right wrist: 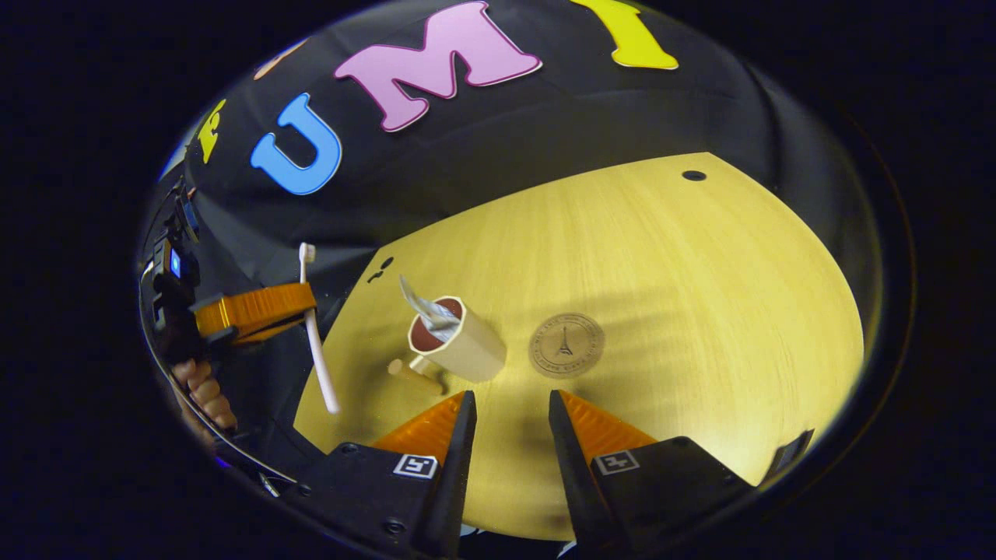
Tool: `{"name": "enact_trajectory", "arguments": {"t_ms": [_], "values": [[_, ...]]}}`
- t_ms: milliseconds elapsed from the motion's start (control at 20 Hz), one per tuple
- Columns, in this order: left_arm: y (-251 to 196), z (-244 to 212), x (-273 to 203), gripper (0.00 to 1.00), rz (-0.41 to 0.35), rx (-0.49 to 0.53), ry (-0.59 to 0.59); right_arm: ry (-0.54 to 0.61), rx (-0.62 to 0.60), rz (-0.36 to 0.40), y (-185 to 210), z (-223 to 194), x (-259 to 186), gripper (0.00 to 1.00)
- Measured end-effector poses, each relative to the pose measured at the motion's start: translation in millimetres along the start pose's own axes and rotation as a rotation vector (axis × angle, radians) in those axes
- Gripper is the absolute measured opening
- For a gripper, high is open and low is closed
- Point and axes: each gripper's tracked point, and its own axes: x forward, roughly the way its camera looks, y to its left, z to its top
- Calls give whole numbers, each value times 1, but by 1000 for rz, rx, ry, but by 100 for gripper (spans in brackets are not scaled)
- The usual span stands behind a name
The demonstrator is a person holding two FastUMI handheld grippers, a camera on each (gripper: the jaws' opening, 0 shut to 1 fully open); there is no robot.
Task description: Put the toothbrush and toothpaste on the desktop into the cup, then pick up the cup and place it on the coaster on the desktop.
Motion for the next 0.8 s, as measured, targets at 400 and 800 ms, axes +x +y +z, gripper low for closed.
{"name": "enact_trajectory", "arguments": {"t_ms": [400, 800], "values": [[-16, 42, 48, 6, -41, 70, -119, 155, 247, -159, -72, -55, -24, 58], [2, 36, 100, 6, -10, 133, -124, 163, 310, -264, -108, -60, -43, 58]]}}
